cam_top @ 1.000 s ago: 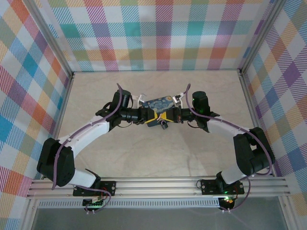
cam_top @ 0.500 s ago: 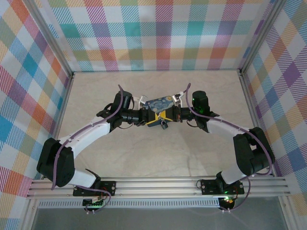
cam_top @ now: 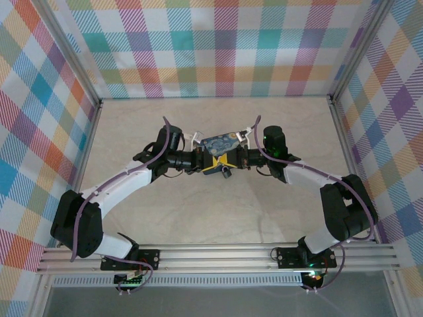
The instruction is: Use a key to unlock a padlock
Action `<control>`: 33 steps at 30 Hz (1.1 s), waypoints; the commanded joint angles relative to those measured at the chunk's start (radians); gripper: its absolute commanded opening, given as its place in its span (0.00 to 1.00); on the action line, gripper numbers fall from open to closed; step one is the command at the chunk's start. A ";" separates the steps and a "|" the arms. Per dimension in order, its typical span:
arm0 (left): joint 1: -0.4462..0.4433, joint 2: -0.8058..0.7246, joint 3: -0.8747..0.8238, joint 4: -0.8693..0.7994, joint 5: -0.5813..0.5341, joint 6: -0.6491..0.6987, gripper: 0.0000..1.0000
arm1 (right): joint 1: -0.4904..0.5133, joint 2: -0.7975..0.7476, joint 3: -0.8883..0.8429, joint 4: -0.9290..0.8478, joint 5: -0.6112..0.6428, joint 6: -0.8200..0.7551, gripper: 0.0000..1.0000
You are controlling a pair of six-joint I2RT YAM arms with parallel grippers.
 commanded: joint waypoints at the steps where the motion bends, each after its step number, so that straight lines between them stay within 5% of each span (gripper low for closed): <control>1: -0.010 -0.012 0.029 -0.026 -0.002 0.042 0.00 | 0.010 0.000 0.042 -0.039 -0.020 -0.040 0.05; 11: -0.037 0.029 0.198 -0.380 -0.127 0.385 0.00 | -0.077 -0.093 0.069 -0.337 0.035 -0.155 0.46; 22: -0.179 0.050 0.307 -0.442 -0.617 0.725 0.00 | -0.085 -0.076 0.177 -0.567 0.161 0.240 0.44; 33: -0.248 -0.019 0.294 -0.397 -0.714 0.868 0.00 | 0.007 -0.052 0.170 -0.443 0.199 0.525 0.45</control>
